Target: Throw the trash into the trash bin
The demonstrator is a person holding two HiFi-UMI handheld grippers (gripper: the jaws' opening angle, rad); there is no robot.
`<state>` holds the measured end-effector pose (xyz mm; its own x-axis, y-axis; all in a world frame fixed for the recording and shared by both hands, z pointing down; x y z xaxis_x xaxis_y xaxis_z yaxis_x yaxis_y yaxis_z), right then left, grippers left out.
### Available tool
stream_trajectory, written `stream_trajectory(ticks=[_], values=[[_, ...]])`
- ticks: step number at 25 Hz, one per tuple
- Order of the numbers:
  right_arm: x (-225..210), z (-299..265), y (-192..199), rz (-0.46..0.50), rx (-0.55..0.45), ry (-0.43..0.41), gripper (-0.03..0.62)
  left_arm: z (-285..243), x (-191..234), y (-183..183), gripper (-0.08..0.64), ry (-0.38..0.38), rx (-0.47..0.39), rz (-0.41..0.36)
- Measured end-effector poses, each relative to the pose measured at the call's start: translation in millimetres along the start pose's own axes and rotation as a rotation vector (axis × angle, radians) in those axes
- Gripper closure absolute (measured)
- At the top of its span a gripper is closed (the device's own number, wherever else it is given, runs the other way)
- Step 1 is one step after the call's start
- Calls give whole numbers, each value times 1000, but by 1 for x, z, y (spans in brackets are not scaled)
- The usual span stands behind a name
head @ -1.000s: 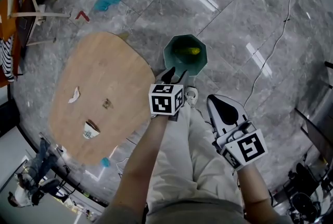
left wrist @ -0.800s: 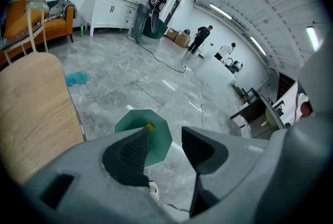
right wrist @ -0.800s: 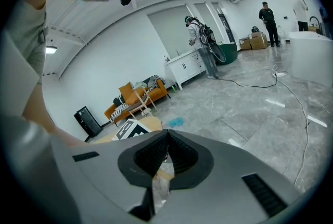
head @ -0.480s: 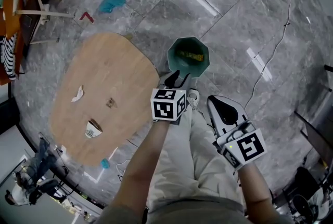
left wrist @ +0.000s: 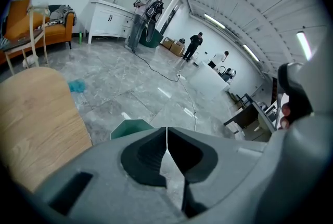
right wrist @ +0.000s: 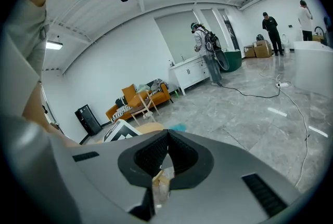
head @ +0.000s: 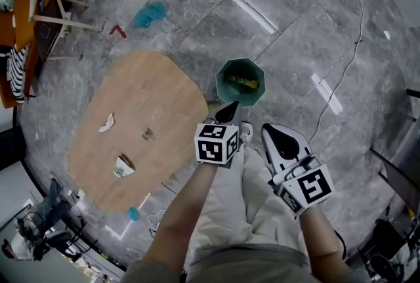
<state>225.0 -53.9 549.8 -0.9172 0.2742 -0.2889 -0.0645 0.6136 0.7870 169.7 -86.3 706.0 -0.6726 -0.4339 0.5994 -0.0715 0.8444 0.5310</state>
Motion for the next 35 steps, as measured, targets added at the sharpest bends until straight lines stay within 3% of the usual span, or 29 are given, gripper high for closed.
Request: stream_trajectory(ticks=[35], values=[[41,86,-91,93,-75,-26,584,128,-141,-69,551,123,-111,-67]])
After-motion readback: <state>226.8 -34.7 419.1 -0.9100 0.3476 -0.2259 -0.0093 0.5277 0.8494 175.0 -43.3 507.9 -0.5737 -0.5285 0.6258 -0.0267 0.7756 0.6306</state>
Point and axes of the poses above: the fingertips, and each gripper's own axes: z backward along the fingers, x to its left, y out of its underside, the point moved 1 cm from there along z, backward along the fingers, and after that the axes turned 10 degrees about y, right-handed, at the moved point
